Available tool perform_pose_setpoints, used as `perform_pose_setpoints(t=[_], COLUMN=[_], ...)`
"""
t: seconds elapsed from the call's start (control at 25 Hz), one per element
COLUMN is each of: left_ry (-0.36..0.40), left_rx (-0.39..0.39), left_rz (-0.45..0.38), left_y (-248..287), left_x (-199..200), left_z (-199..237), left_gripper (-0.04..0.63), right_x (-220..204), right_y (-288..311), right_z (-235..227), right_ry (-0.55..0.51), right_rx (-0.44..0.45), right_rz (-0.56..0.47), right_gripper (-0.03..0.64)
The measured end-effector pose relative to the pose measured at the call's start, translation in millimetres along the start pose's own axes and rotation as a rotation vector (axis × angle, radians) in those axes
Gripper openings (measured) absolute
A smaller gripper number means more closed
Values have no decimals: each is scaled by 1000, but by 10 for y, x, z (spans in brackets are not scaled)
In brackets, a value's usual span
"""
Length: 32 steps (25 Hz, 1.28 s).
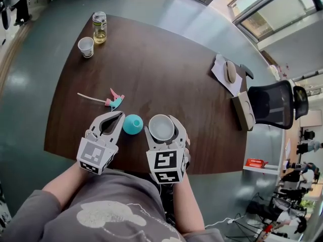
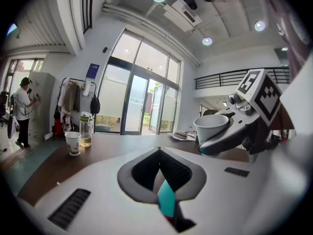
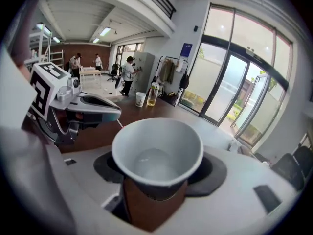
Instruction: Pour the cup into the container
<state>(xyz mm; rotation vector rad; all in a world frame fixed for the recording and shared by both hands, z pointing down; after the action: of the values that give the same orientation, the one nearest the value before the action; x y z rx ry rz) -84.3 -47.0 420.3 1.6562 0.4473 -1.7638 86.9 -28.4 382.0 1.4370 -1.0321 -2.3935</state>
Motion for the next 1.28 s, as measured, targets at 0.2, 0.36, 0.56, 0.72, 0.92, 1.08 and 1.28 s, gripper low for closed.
perform_pose_setpoints(t=[0.2,0.36,0.56,0.72,0.92,1.08,1.28], left_ry=[11,32,55,44,43,44,25], left_rx=[55,75,77,85,83,88,96], left_rz=[1,-2,-26,-27,-16,9,48], left_y=[38,103,239,377,511,605,723], left_x=[25,71,120,53,-96,-222,-392], left_z=[-202,-414,-737,-1003,-1190,-1264,-1311], left_gripper=[8,8,8,8,8,8,8], right_x=[-153,-311,-572,-747,-1011,-1215,-1365], right_y=[-107,-216,-295,-334,-229,-106,84], right_z=[-187,-359,-540,-593,-635,-648,-631], right_ry=[41,72,123,132,204,268,264], right_rx=[16,-8,1,35,63,81,72], right_rz=[-99,-153,-193,-278,-337,-340,-342], right_gripper=[295,296,296,296,296,296,296])
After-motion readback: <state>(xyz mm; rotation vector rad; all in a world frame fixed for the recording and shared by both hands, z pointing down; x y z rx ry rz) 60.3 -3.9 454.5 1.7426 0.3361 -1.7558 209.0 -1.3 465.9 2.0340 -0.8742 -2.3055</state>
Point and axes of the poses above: the fingertips, and each gripper's own axes: y forward along the fingers, z to its left, x out of its top, the point moved 8 cm from there along -y, backward along the fingers, and after that the axes turned 1 degree about -z, right-handed, at the moved point
